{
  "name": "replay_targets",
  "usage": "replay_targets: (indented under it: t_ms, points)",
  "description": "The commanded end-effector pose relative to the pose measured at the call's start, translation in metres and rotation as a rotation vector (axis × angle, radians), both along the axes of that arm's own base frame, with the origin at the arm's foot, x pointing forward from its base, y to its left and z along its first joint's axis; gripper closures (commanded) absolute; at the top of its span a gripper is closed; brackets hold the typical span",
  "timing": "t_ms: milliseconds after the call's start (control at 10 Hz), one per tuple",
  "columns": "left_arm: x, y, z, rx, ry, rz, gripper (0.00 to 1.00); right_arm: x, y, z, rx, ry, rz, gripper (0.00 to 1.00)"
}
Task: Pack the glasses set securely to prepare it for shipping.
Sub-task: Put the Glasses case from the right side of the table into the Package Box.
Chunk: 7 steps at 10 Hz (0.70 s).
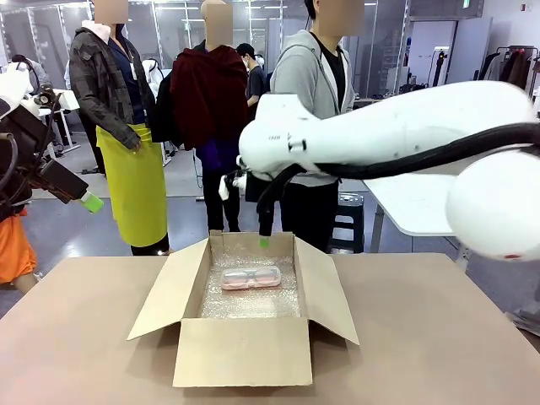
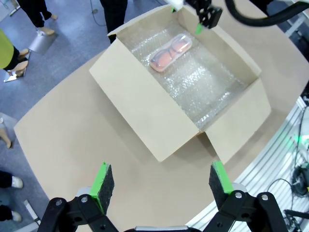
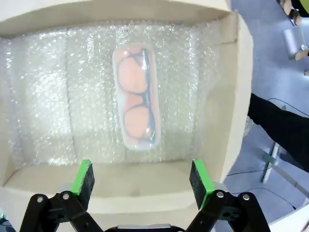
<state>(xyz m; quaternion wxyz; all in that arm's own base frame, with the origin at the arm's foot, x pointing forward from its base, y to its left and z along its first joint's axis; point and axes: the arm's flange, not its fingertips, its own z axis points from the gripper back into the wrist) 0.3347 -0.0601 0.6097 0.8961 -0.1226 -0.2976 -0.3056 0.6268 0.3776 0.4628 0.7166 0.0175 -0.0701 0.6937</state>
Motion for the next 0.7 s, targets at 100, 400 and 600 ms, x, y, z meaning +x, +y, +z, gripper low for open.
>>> replay_targets:
  t_ms: [100, 400, 600]
  points:
    - [-0.001, 0.001, 0.001, -0.011, -0.003, -0.009, 0.00, -0.036, -0.046, 0.018, 0.107, -0.017, -0.166, 0.00]
    - [-0.001, 0.001, 0.001, -0.011, -0.003, -0.009, 0.00, -0.095, -0.131, 0.040, 0.259, -0.097, -0.556, 0.00]
    - [-0.001, 0.001, 0.001, -0.011, -0.003, -0.009, 0.00, -0.137, -0.168, 0.043, 0.295, -0.155, -0.774, 0.00]
